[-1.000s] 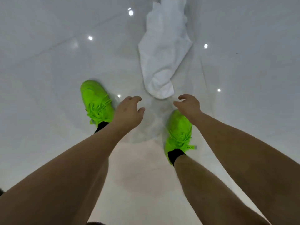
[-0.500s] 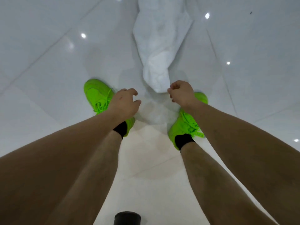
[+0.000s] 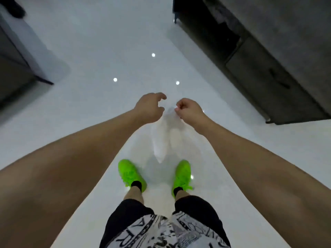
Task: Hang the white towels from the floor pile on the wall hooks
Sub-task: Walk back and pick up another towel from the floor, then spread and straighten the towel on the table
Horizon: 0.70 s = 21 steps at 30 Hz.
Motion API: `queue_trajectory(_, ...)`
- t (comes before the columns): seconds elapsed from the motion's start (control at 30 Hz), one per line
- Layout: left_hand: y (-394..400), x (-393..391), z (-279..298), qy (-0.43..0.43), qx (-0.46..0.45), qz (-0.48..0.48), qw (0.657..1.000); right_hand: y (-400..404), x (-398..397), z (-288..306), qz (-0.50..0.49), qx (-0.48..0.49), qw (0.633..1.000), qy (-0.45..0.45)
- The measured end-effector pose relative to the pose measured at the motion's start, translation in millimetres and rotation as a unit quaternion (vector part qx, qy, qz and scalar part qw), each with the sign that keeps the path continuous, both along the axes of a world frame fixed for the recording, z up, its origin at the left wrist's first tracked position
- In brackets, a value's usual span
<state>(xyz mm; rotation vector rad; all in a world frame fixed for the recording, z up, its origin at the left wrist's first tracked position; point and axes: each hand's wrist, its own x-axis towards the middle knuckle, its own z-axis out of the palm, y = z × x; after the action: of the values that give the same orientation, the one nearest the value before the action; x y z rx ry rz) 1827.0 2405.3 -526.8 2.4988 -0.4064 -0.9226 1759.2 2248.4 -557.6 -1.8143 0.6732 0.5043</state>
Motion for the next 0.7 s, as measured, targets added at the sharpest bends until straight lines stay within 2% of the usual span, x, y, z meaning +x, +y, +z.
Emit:
queue_trajectory(0.17,-74.3,32.1,166.8,-0.059,-0.059,-0.092,0.992,-64.3,30.1,168.8,0.029,-0.011,0.993,-0.118)
queue_trajectory(0.3,-133.6,30.3,258.0,-0.122,-0.101,-0.104,0.982,-119.3,34.7,268.6,0.009,-0.055,0.977,-0.208)
queue_trajectory(0.47,-199.2,20.7,312.8,-0.187,-0.17,-0.121,0.96,-186.2,5.4,333.7,-0.029,-0.085,0.961,-0.26)
queue_trajectory(0.57,-243.8,20.3,334.2,-0.259,-0.203,-0.121,0.936,-221.0,-17.5,356.8,-0.06,-0.126,0.954,-0.266)
queue_trajectory(0.7,-312.1,30.1,355.6,-0.299,-0.244,-0.131,0.913,-275.3,-44.9,377.4,-0.085,-0.204,0.942,-0.252)
